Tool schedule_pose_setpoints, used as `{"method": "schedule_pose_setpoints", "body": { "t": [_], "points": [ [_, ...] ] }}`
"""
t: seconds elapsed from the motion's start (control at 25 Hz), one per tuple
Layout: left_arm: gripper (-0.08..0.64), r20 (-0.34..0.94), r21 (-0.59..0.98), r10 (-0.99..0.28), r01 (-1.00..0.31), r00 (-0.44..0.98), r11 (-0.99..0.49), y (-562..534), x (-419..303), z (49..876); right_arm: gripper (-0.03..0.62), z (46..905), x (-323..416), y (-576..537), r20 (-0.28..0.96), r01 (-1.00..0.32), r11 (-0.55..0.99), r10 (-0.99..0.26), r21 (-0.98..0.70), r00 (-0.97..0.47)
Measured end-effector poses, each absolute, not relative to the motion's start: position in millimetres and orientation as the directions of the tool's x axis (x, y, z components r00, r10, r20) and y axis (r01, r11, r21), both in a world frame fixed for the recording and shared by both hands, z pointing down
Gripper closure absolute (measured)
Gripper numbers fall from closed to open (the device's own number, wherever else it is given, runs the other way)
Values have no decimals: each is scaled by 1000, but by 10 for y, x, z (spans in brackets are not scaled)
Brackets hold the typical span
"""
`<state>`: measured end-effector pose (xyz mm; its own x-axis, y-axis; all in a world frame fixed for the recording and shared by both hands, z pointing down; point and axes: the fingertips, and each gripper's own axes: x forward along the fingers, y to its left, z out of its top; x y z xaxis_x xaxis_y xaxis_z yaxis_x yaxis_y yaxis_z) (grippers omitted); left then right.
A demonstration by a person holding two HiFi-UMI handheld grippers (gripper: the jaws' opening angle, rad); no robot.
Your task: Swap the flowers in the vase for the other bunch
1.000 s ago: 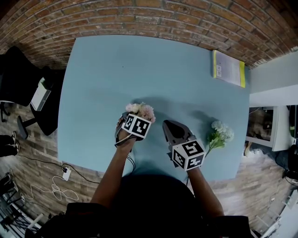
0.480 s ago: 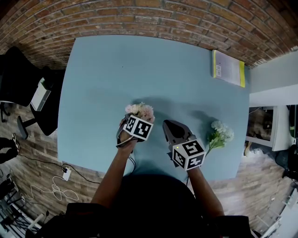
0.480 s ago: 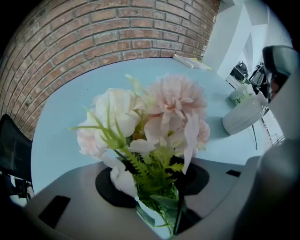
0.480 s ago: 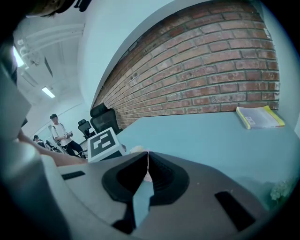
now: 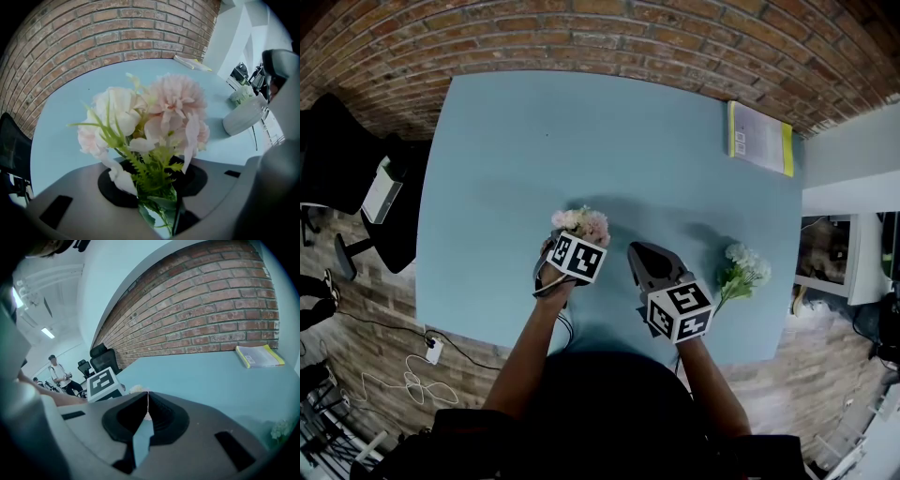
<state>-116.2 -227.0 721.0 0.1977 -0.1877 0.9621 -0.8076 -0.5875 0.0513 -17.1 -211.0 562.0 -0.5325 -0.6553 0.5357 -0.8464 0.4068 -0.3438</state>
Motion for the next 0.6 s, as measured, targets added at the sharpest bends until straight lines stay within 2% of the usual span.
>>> {"method": "schedule_pose_setpoints", "body": {
  "t": [0.6],
  "points": [
    [411, 953, 67, -207, -821, 221, -567, -2285, -1190, 7128, 577, 5560, -128, -2082, 535, -855, 399, -667, -331, -518]
  ]
}}
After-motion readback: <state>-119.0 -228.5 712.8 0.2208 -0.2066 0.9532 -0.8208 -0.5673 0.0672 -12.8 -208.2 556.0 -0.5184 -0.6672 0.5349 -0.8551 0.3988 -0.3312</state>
